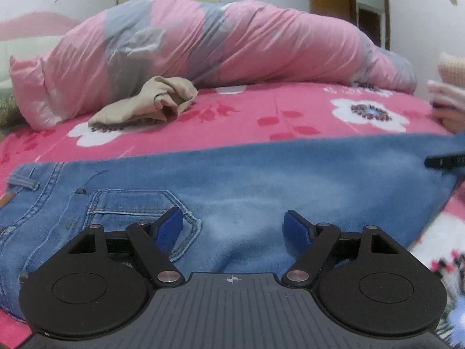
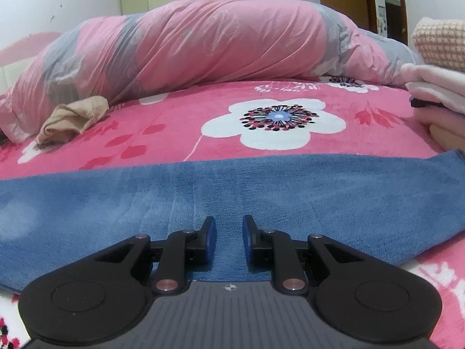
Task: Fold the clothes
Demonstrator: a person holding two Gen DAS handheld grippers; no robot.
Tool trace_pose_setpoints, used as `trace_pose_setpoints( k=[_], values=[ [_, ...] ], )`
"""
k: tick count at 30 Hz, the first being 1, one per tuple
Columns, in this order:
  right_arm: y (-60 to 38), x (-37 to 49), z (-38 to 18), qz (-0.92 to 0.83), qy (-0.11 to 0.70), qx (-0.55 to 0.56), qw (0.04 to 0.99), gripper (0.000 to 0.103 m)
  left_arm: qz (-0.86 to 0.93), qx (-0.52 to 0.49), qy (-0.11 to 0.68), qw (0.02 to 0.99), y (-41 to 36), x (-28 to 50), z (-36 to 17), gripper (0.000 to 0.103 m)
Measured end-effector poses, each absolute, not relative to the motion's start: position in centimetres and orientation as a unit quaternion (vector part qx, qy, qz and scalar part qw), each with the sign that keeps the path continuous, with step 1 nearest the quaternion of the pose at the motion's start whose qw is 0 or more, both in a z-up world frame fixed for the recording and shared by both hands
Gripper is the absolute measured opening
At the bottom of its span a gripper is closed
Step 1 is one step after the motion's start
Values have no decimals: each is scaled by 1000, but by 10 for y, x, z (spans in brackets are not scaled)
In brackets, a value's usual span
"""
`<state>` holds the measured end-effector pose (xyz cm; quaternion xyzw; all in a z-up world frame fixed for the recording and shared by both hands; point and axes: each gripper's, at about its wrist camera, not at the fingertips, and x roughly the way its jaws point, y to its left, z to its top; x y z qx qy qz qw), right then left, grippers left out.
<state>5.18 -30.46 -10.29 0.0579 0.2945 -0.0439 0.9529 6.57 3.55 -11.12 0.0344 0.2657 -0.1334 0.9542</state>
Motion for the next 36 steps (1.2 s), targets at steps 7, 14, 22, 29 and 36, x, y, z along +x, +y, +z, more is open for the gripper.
trace_pose_setpoints(
  k=[7, 14, 22, 29, 36],
  values=[
    [-211, 26, -46, 69, 246, -10, 967, 21, -106, -92, 270, 953, 102, 58, -84, 77],
    [-84, 27, -50, 292, 266, -58, 917, 21, -44, -51, 283, 957, 116, 66, -96, 76],
    [-144, 11, -62, 193, 312, -110, 924, 22, -63, -55, 284, 955, 124, 64, -93, 77],
    [-112, -52, -43, 279, 259, 6, 925, 22, -79, -123, 275, 950, 151, 38, -79, 77],
    [-57, -46, -68, 323, 267, 3, 908, 22, -104, -90, 255, 957, 151, 3, -74, 77]
  ],
)
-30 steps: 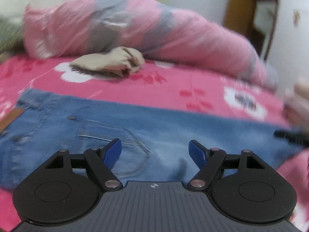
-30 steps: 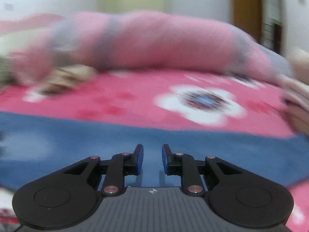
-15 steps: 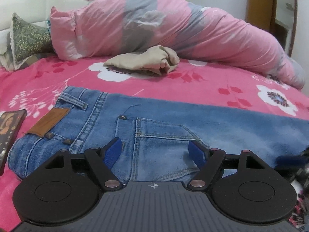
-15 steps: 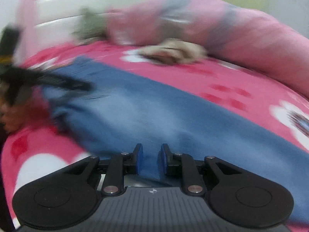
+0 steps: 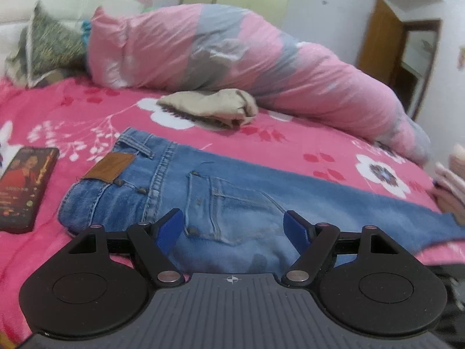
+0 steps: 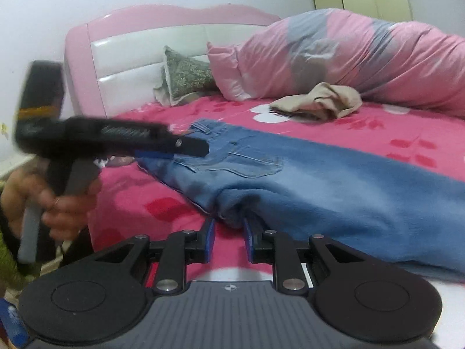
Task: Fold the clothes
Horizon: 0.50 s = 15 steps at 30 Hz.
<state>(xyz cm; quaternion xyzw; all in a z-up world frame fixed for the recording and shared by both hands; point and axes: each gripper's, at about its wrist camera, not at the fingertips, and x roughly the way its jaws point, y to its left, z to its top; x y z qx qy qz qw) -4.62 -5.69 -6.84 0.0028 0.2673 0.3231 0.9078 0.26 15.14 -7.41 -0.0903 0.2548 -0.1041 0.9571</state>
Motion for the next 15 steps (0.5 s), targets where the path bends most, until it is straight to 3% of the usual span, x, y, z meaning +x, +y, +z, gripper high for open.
trace_pose_setpoints(
  k=[5, 7, 9, 15],
  values=[
    [-42, -25, -74, 314, 268, -5, 911, 22, -81, -79, 275, 955, 155, 7, -89, 76],
    [-40, -23, -75, 311, 261, -12, 914, 19, -76, -93, 276, 954, 159, 11, -94, 74],
    [-40, -23, -75, 312, 252, -16, 916, 9, -71, -89, 273, 955, 158, 13, -95, 73],
    [-56, -34, -64, 362, 213, -79, 904, 6, -79, -89, 264, 957, 162, 12, -96, 68]
  ],
)
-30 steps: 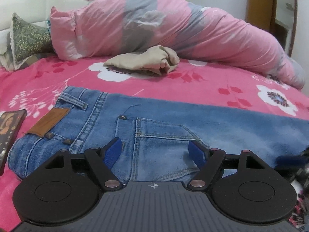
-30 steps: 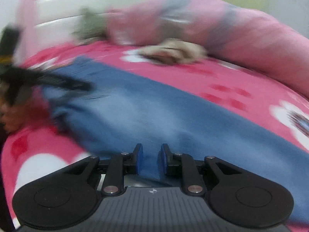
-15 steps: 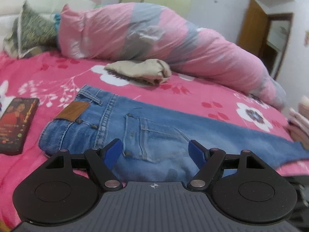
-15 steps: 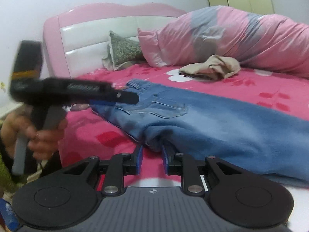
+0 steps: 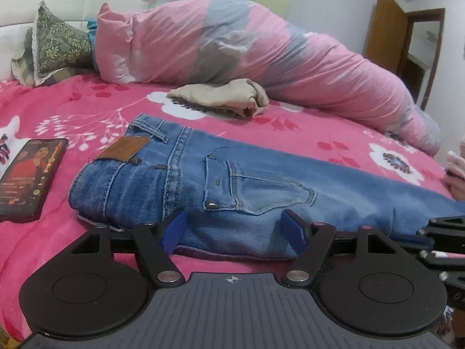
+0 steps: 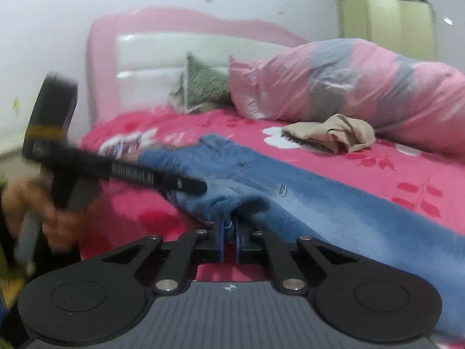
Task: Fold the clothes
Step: 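Grasp the jeans waistband with the right gripper and pull it flat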
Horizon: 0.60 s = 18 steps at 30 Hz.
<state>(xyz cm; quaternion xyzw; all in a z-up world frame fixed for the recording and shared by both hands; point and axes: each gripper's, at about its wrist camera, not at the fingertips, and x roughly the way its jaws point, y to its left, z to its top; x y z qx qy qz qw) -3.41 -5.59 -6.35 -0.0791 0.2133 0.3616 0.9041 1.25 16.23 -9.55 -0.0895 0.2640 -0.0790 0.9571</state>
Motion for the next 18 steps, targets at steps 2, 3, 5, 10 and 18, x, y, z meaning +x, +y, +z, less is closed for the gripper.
trace_pose_setpoints(
  k=[2, 3, 5, 10, 18],
  values=[
    [-57, -35, -62, 376, 207, -91, 899, 6, -83, -96, 267, 955, 166, 13, -96, 65],
    [-58, -35, -62, 382, 205, -94, 896, 6, -85, -100, 268, 955, 168, 13, -95, 64],
    [-61, -34, -64, 384, 214, -81, 895, 6, -89, -110, 269, 953, 173, 13, -95, 62],
    [-72, -33, -96, 356, 290, -23, 888, 0, -86, -109, 268, 953, 174, 12, -99, 60],
    [-70, -55, -36, 340, 213, -42, 915, 2, -88, -108, 265, 954, 174, 11, -101, 60]
  ],
)
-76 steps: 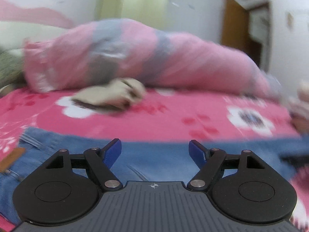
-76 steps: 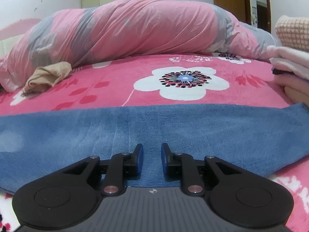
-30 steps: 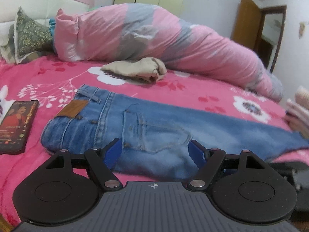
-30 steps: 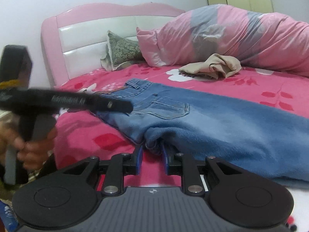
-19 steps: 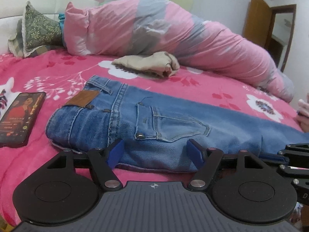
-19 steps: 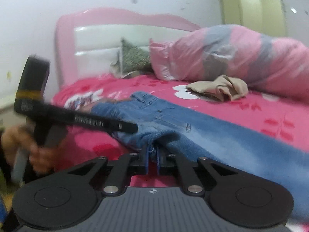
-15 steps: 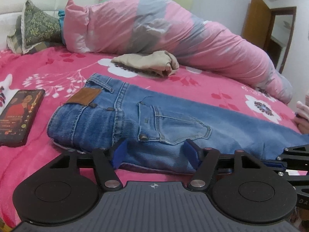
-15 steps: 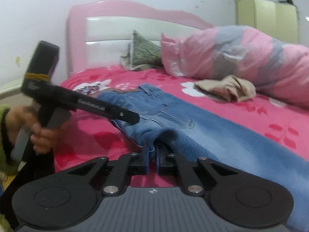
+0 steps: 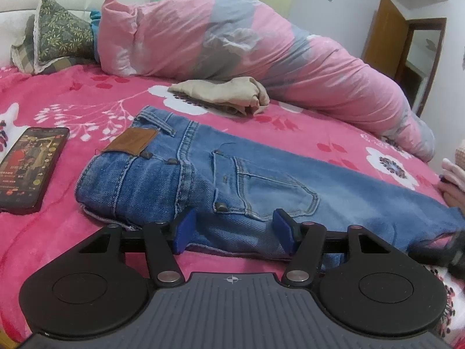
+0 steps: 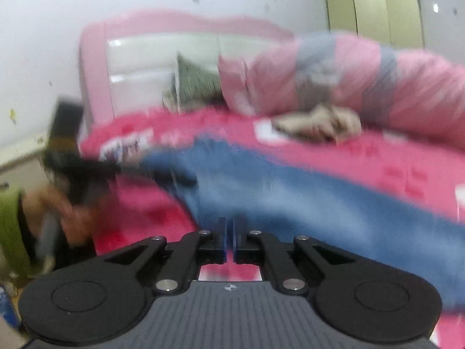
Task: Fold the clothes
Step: 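Grasp the jeans waistband with the right gripper and pull it flat, then open the right gripper and release the waistband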
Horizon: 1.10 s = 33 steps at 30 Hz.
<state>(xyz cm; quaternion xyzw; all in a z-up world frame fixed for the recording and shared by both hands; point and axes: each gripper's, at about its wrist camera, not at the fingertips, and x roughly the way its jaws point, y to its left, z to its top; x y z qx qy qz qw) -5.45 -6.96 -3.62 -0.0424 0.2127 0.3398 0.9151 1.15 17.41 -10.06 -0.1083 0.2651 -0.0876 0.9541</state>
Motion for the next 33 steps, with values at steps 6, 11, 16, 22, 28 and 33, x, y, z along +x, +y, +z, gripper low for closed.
trace_pose_setpoints(
  k=[6, 11, 16, 22, 28, 33],
  values=[
    [-28, -18, -63, 321, 286, -84, 899, 3, -84, -107, 267, 954, 173, 12, -101, 60],
    [-44, -32, -75, 284, 327, -100, 896, 3, -88, -105, 264, 955, 175, 10, -103, 59],
    [-61, -44, -37, 276, 288, -90, 912, 3, -88, -102, 265, 955, 174, 11, -102, 59],
    [-62, -16, -50, 247, 270, -91, 926, 4, -81, -91, 268, 956, 170, 7, -98, 61],
    [-106, -18, -78, 192, 318, -44, 927, 4, -62, -56, 255, 963, 162, -9, -85, 66],
    [-128, -29, -53, 156, 268, -34, 950, 5, -99, -53, 218, 969, 144, -20, -61, 69]
  ],
)
